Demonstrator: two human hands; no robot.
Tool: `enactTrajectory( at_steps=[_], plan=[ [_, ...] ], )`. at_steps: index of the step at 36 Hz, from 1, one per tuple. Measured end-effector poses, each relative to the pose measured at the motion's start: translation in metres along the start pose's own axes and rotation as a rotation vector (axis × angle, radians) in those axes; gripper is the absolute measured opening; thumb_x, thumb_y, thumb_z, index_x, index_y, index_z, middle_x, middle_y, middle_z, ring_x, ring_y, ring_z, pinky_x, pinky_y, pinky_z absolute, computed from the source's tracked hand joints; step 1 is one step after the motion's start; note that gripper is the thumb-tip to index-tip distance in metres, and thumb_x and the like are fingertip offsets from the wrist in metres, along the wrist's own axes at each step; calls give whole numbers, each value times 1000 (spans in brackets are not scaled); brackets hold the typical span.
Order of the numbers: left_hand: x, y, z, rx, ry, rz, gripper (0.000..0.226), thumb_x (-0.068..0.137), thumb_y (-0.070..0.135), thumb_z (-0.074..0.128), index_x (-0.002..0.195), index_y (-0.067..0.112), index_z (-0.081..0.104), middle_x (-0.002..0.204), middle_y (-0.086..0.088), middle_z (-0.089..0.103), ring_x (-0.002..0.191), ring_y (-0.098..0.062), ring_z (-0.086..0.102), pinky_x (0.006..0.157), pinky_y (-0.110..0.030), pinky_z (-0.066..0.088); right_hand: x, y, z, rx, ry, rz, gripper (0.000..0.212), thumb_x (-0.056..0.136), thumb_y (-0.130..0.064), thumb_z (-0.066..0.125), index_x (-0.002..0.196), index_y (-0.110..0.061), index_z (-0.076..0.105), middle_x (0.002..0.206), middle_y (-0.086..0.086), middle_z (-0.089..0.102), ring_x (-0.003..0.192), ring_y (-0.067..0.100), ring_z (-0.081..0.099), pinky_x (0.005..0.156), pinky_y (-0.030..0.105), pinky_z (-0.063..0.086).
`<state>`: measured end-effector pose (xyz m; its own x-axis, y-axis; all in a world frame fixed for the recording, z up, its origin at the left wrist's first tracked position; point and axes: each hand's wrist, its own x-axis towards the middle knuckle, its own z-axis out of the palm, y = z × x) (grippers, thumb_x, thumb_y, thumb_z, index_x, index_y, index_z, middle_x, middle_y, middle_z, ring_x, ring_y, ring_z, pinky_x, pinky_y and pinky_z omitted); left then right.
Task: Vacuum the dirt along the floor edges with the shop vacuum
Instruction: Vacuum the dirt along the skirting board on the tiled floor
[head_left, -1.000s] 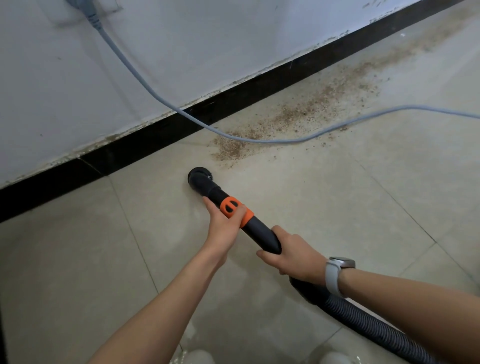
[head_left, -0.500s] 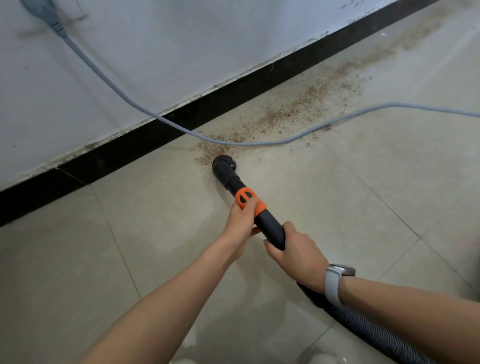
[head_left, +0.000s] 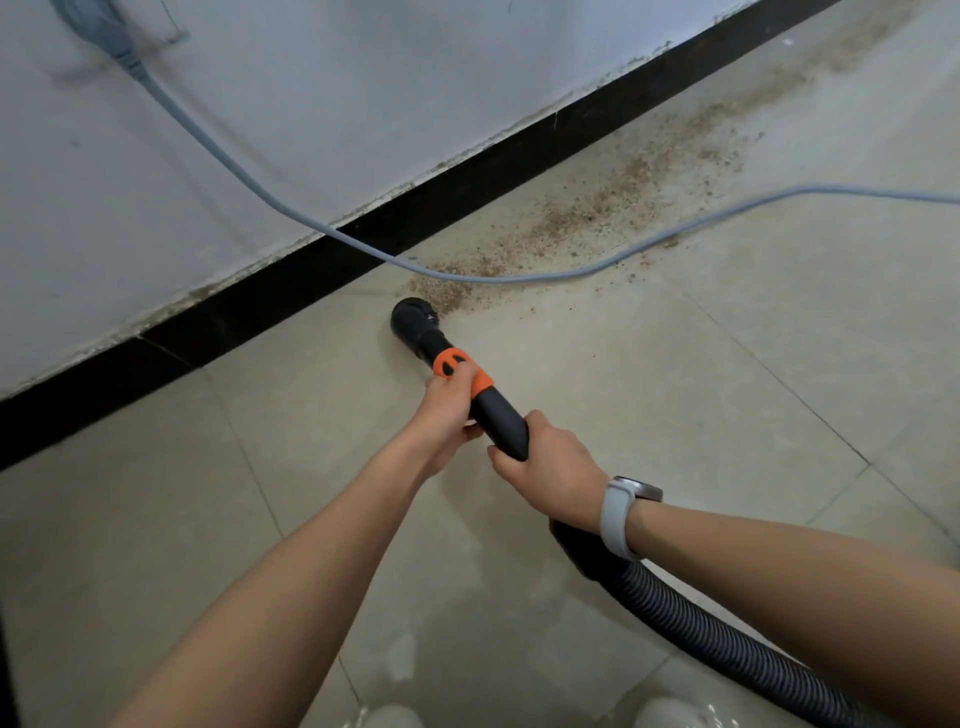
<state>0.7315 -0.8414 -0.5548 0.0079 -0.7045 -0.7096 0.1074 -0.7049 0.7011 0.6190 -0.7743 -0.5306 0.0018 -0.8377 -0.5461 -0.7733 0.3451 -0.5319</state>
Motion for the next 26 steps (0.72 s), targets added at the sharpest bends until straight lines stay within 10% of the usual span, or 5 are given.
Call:
enactTrajectory(
  at_steps=[13, 21, 26],
  plan=[
    [-3, -4, 38, 100, -186, -27, 23, 97, 27, 44, 115, 13, 41, 88, -3, 54, 80, -18, 54, 80, -37, 45, -15, 28, -7, 71, 134, 129, 33, 88, -46, 56, 96, -16, 44, 86, 7, 63, 76, 31, 65, 72, 43, 55],
    [-2, -3, -10, 72, -33, 45, 15, 99, 29, 44, 94, 16, 51, 94, -5, 60, 88, -20, 58, 83, -37, 46, 2, 1, -2, -97, 32, -24, 31, 91, -45, 53, 97, -18, 38, 83, 3, 54, 80, 32, 60, 65, 34, 45],
    [6, 7, -24, 103, 53, 24, 29, 101, 32, 42, 117, 8, 48, 105, -9, 61, 87, -18, 59, 78, -33, 49, 13, -18, 5, -62, -7, -57, 29, 92, -42, 53, 97, -17, 39, 85, 4, 55, 79, 31, 59, 69, 36, 48]
  ],
)
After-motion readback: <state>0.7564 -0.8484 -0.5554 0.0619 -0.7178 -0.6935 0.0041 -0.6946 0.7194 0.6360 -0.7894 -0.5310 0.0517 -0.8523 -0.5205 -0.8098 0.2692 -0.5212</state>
